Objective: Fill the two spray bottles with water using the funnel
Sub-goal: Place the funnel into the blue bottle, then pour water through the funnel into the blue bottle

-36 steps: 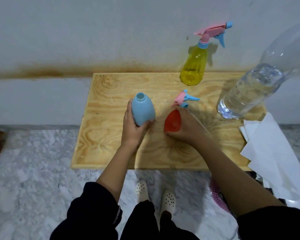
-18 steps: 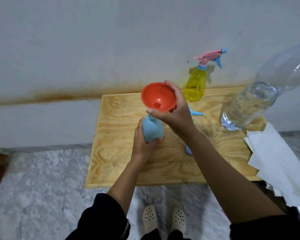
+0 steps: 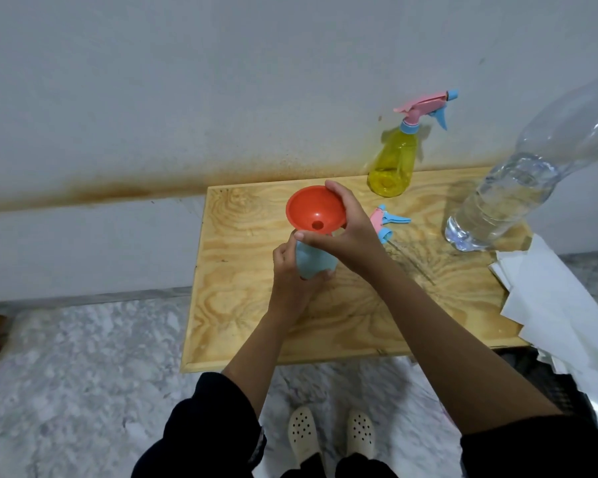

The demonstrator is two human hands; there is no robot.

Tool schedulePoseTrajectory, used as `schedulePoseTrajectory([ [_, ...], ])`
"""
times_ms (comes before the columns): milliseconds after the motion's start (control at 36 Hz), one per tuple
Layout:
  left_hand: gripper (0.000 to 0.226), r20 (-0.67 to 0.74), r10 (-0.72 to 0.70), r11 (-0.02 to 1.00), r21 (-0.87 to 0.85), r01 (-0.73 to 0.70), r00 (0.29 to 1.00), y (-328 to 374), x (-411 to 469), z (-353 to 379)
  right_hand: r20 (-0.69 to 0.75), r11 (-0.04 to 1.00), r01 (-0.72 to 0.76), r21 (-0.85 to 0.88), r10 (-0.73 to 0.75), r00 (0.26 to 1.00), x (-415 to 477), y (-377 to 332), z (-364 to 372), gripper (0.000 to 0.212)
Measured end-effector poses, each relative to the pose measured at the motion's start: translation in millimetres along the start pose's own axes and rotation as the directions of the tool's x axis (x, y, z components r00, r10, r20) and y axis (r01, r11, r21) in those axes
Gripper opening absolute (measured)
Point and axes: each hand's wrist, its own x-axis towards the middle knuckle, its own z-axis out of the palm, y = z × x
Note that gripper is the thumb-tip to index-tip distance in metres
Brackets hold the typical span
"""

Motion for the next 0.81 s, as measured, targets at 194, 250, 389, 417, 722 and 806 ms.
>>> schedulePoseTrajectory([
  [194,0.092,-0.022,0.043,0.997,0.061,-0.041,0.999,0.6,-0.2,-2.4,0.007,0.999,-0.052,0.014,0.052,0.999,-1.3,-1.6,1.5,0.097],
  [250,0.088,-0.020,0.045,0.998,0.036,-0.044,0.999,0.2,-1.6,-2.7,0.010,0.997,-0.070,0.023,0.070,0.998,-2.0,-2.0,1.1,0.100],
  [389,0.079,-0.051,0.037,0.999,0.033,-0.035,0.998,3.6,-10.6,-1.8,0.039,0.995,-0.092,0.028,0.091,0.995,-7.7,-0.9,-3.1,0.100],
  [417,0.076,-0.062,0.019,0.999,0.052,-0.015,0.998,5.1,-12.8,-0.7,0.040,0.995,-0.093,0.038,0.092,0.995,-9.3,-0.1,-4.2,0.100],
  [722,0.051,0.061,-0.227,0.966,0.144,0.217,0.972,30.9,-72.9,18.1,-0.218,0.987,-0.046,-0.154,0.012,0.976,-47.9,36.3,-57.9,0.038],
  [806,0.066,0.114,-0.195,0.981,0.036,0.192,0.974,58.3,-72.7,30.9,-0.290,0.959,-0.083,-0.270,0.001,0.957,-62.5,56.2,-89.8,0.036],
])
